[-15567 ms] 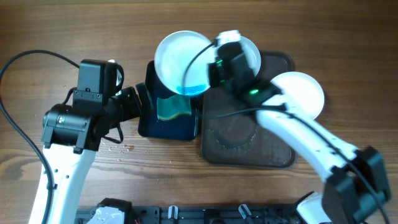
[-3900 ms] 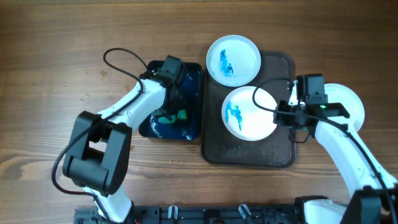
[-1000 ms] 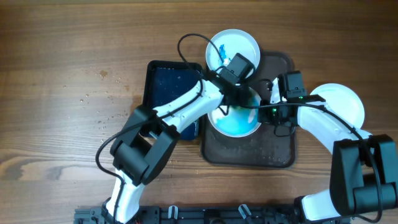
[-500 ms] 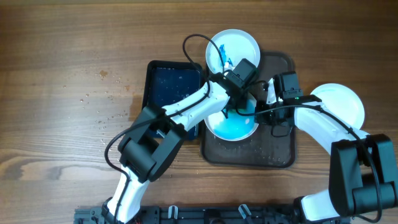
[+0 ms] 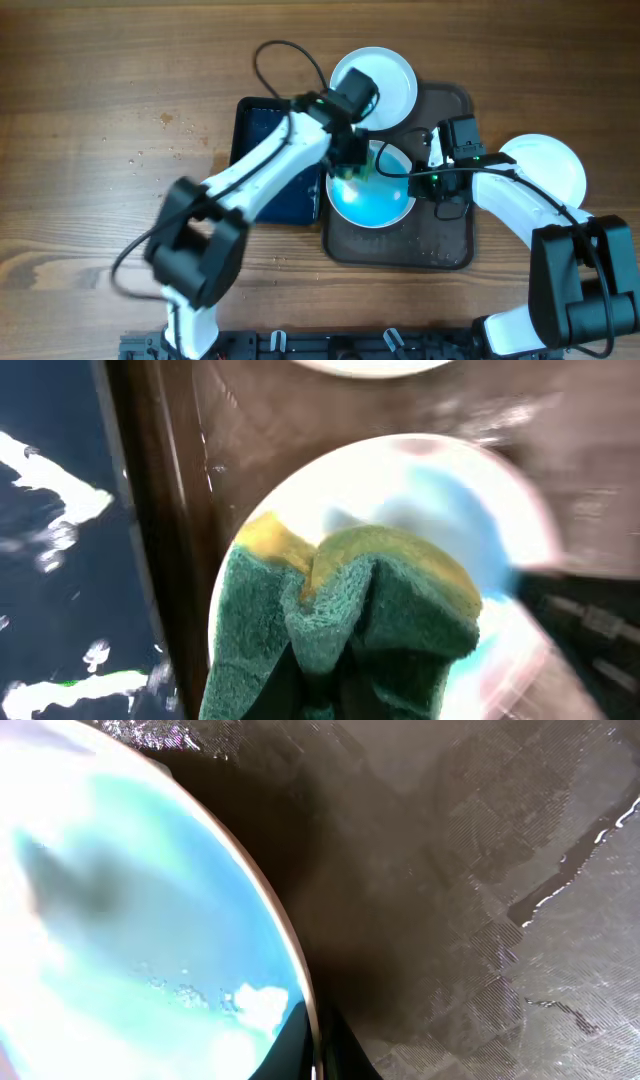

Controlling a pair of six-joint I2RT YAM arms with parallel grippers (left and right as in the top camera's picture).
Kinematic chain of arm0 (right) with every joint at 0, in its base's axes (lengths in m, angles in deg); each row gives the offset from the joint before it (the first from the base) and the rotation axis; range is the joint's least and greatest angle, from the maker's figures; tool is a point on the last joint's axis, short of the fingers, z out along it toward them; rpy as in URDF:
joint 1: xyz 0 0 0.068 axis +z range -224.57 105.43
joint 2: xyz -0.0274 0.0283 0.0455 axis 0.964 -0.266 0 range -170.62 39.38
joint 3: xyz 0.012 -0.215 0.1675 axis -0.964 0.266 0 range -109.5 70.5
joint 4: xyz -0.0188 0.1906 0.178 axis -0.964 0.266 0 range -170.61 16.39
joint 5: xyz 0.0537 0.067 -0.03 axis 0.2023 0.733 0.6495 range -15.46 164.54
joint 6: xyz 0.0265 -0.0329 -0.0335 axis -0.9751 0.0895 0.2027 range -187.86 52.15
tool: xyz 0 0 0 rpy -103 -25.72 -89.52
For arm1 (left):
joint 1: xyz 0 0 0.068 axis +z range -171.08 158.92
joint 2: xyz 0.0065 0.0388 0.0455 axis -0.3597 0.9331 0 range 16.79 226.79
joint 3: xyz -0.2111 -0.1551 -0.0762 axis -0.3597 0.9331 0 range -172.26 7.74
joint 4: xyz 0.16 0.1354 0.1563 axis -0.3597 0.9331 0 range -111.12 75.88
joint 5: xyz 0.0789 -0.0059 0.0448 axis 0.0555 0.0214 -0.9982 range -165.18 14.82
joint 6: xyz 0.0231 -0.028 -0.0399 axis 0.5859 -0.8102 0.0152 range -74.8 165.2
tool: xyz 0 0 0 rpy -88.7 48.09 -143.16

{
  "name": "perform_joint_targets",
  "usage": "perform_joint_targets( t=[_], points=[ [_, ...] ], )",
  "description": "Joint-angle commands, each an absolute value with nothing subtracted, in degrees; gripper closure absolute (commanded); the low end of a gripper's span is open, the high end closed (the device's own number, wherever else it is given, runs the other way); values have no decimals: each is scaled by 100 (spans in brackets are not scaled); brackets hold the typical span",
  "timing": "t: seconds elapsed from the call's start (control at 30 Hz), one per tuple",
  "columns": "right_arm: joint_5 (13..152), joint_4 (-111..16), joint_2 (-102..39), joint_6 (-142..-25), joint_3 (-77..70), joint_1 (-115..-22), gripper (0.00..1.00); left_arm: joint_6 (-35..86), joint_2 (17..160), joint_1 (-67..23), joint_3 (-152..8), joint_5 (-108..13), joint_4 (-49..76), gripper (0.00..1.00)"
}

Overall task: Clean dirty plates on tray and stack at the side
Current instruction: 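Scrub the plate with the sponge while right gripper holds the rim, then return the sponge to the black tray and release it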

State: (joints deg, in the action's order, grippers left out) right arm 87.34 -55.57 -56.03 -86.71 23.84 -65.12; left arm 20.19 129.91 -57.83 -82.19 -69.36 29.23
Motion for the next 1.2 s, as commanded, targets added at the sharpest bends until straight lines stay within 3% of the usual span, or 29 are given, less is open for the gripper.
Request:
perform_joint_targets(
  t=[0.0,0.43,1.17],
  points=[
    [8225,-5417,-5802,-8732,2542,-6505,96,2191,12049,-5541,-8230,-6562,3131,96],
    [8225,-5417,-5802,-8732,2542,-6505,96,2252,11692,-4249,-8215,-7312,4027,96],
    [8225,-5402,-5802,-8734,2542,-6505,96,2252,11692,-4197,-8215,-7380,4047,96]
  ],
)
